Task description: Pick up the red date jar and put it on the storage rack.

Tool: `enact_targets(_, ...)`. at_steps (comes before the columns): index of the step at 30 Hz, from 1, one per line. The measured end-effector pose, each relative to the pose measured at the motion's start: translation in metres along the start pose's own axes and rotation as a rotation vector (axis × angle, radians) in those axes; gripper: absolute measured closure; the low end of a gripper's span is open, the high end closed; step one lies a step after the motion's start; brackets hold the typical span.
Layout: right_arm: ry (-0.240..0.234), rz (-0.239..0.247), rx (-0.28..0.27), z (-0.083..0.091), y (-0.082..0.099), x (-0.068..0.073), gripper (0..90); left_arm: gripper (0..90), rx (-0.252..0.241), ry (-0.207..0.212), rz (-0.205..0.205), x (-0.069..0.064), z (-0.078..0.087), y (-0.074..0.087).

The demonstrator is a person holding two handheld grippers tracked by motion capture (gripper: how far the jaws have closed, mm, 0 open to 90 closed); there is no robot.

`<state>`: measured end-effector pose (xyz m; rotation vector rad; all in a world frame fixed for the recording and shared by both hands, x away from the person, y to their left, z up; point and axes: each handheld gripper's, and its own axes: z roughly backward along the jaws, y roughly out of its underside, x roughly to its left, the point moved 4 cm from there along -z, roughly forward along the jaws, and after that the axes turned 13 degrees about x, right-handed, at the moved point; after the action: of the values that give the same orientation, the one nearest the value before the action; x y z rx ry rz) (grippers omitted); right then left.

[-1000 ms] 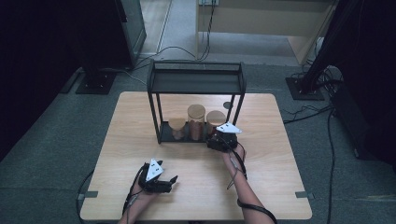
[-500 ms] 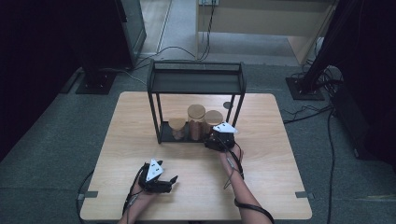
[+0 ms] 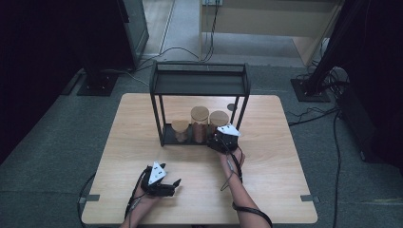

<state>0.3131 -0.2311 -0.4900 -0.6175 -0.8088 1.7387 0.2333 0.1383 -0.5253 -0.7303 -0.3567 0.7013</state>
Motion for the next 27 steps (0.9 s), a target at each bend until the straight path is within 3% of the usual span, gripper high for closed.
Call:
enact_targets(8,-0.003,-0.017,-0.014,-0.001,0.001,0.001,24.8,12.0,0.000,0.001,0.001,0.000,0.000,0.000)
enact_targets(20,0.017,0.001,-0.003,-0.003,-0.002,0.010,24.8,11.9,-0.001,0.004,-0.001,0.000,0.000,0.000)
enact_targets(27,0.037,-0.027,0.002,-0.006,-0.005,0.013,24.8,12.0,-0.001,0.006,-0.003,0.000,0.000,0.000)
